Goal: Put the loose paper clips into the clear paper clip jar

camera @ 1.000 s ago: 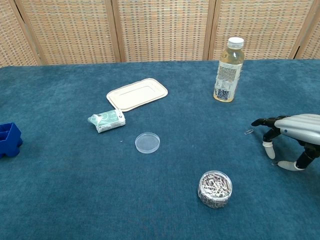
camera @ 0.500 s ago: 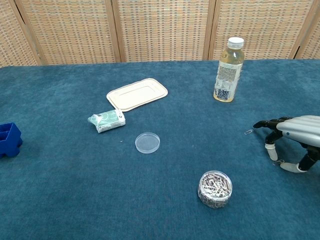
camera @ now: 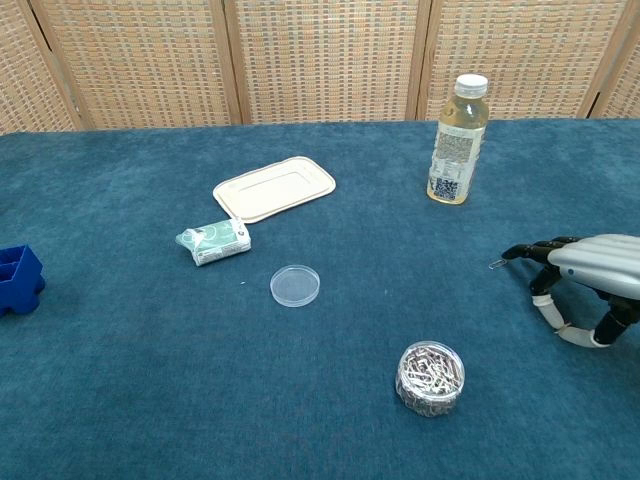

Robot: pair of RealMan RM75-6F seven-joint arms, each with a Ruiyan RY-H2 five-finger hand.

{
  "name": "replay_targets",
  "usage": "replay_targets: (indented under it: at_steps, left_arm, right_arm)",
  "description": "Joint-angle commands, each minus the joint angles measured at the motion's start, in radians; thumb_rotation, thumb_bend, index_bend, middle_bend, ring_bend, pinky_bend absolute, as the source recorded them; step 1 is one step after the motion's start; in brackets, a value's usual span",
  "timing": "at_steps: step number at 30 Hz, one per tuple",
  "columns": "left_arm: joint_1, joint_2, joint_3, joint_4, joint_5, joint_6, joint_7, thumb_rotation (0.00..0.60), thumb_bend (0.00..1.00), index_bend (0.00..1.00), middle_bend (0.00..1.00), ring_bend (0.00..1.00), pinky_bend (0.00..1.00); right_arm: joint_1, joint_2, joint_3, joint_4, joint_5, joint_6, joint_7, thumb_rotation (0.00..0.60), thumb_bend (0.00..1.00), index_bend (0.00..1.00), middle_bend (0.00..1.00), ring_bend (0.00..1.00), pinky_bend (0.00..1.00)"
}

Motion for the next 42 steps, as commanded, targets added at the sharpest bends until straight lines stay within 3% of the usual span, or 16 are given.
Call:
replay_targets:
  at_steps: [1,12,22,30,42]
  left_arm:
    - [-0.001,0.000,0.000,0.000,-0.001,-0.001,0.000,0.600,0.00,0.00,0.00,0.00,0.00]
    - [0.000,-0.001,0.000,0.000,-0.001,-0.001,0.003,0.600,0.00,0.00,0.00,0.00,0.00]
    - [-0.001,-0.002,0.002,-0.001,0.003,-0.001,0.005,0.600,0.00,0.00,0.00,0.00,0.00]
    - [-0.001,-0.004,0.005,-0.001,0.006,-0.003,0.009,0.600,0.00,0.00,0.00,0.00,0.00]
    - [-0.002,0.001,0.003,0.005,0.000,-0.008,-0.007,0.600,0.00,0.00,0.00,0.00,0.00]
  right_arm:
    - [0.000,-0.001,0.000,0.000,-0.002,0.001,0.001,0.600,0.38,0.65,0.01,0.00,0.00]
    - [-0.001,0.020,0.013,-0.031,-0.019,0.023,0.020,0.600,0.47,0.67,0.01,0.00,0.00]
    - [0.021,0.111,0.036,-0.210,-0.079,0.062,0.012,0.600,0.47,0.67,0.01,0.00,0.00]
    - [0.121,0.175,0.062,-0.409,-0.070,-0.062,-0.039,0.600,0.47,0.67,0.02,0.00,0.00]
    - [0.167,0.120,0.044,-0.436,0.015,-0.104,-0.164,0.600,0.47,0.67,0.02,0.00,0.00]
